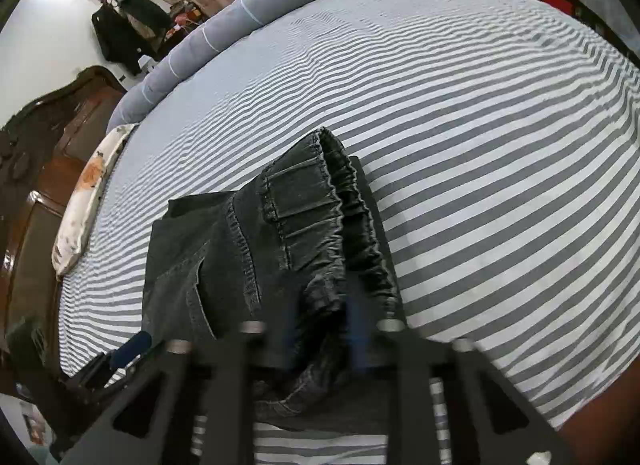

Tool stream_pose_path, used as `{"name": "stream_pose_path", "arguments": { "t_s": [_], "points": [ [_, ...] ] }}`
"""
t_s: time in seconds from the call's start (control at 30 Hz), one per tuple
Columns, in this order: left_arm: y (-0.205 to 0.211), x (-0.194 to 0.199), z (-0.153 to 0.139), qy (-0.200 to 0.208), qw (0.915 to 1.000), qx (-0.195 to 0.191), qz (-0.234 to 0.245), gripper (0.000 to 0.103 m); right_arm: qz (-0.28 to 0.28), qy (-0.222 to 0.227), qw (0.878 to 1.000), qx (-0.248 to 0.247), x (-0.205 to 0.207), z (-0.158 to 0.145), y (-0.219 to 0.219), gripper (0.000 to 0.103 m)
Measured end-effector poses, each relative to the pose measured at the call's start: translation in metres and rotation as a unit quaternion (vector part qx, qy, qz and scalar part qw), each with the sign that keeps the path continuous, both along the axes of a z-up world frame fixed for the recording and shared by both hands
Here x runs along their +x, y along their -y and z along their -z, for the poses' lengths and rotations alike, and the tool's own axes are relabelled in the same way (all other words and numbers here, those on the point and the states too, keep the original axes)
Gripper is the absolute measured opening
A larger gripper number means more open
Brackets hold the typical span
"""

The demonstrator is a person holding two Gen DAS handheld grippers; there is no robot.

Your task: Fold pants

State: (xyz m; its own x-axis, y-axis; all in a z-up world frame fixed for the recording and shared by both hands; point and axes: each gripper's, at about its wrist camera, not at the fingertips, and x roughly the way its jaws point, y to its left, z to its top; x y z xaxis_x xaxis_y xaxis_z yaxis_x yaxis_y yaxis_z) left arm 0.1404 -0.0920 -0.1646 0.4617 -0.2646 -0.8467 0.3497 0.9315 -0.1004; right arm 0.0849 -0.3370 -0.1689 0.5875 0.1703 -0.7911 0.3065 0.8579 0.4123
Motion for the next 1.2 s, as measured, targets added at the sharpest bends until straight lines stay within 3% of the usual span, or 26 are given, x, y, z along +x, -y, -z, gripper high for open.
{"name": "stream_pose_path", "arguments": {
  "t_s": [0.3, 0.5, 0.63, 0.83, 1.03, 1.2],
  "points": [
    [-0.014, 0.007, -0.013, 0.009, 0.9996, -0.02, -0.02, 0.05, -0.01, 0.039, 0.997, -0.063, -0.038, -0.036, -0.015, 0.01],
    [-0.018, 0.011, 0.007, -0.006, 0.9998, 0.011, -0.017, 0.051, 0.011, -0.021, 0.998, -0.065, -0.04, 0.005, -0.004, 0.01],
    [-0.017, 0.013, 0.012, 0.001, 0.9995, 0.03, -0.014, 0.059, 0.007, -0.039, 0.996, -0.076, -0.033, 0.02, -0.004, 0.01],
    [-0.019, 0.03, -0.007, 0.011, 0.9998, 0.005, -0.016, 0.059, 0.005, -0.039, 0.998, -0.046, -0.035, 0.004, 0.008, 0.024],
    [-0.014, 0.067, -0.034, 0.027, 0.999, -0.035, -0.01, 0.059, -0.012, 0.028, 0.994, -0.106, -0.031, -0.045, -0.006, 0.024],
    [0.007, 0.101, -0.027, 0.006, 0.9989, -0.043, 0.019, 0.056, -0.065, 0.021, 0.993, -0.092, -0.005, -0.036, -0.032, 0.024]
  ]
}}
